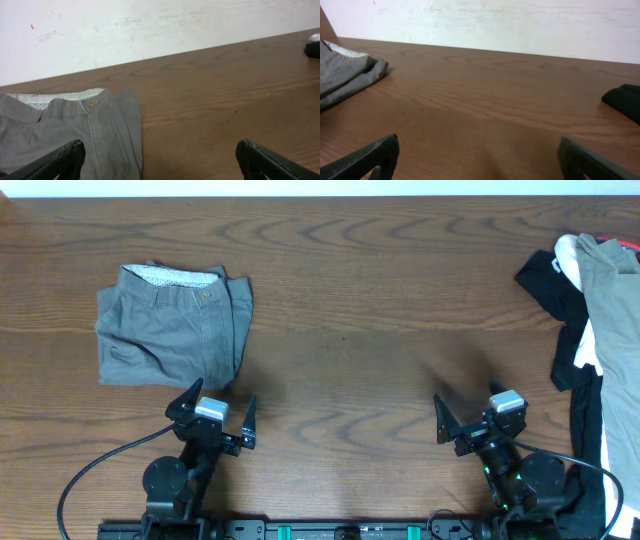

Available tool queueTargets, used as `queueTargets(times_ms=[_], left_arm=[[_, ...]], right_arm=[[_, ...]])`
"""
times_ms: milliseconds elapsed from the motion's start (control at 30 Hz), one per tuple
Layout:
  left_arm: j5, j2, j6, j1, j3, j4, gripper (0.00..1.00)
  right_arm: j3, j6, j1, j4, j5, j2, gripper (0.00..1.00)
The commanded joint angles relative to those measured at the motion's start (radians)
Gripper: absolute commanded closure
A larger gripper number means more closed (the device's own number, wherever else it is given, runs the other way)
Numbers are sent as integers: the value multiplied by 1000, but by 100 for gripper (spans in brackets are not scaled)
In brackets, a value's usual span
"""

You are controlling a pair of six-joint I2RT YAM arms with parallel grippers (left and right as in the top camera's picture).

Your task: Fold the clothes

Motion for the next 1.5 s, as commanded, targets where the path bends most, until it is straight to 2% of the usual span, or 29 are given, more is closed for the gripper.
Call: queueTargets(times_ms=[0, 1033, 1200, 1367, 1467], left_arm=[[-2, -7, -13, -2, -26, -10, 2], [-2, -7, -13, -2, -26, -11, 2], [-2, -4, -97, -2, -26, -12, 2], [-1, 22, -237, -2, -5, -14, 2], [2, 56, -249, -2, 52, -18, 2]], right_arm=[[-6, -12, 9, 2, 7, 2, 1], [-6, -11, 9, 13, 7, 2, 1], [-6, -12, 9, 42, 63, 2, 1], [-5, 5, 9, 105, -24, 2, 1], [17, 31, 9, 104, -30, 8, 1]])
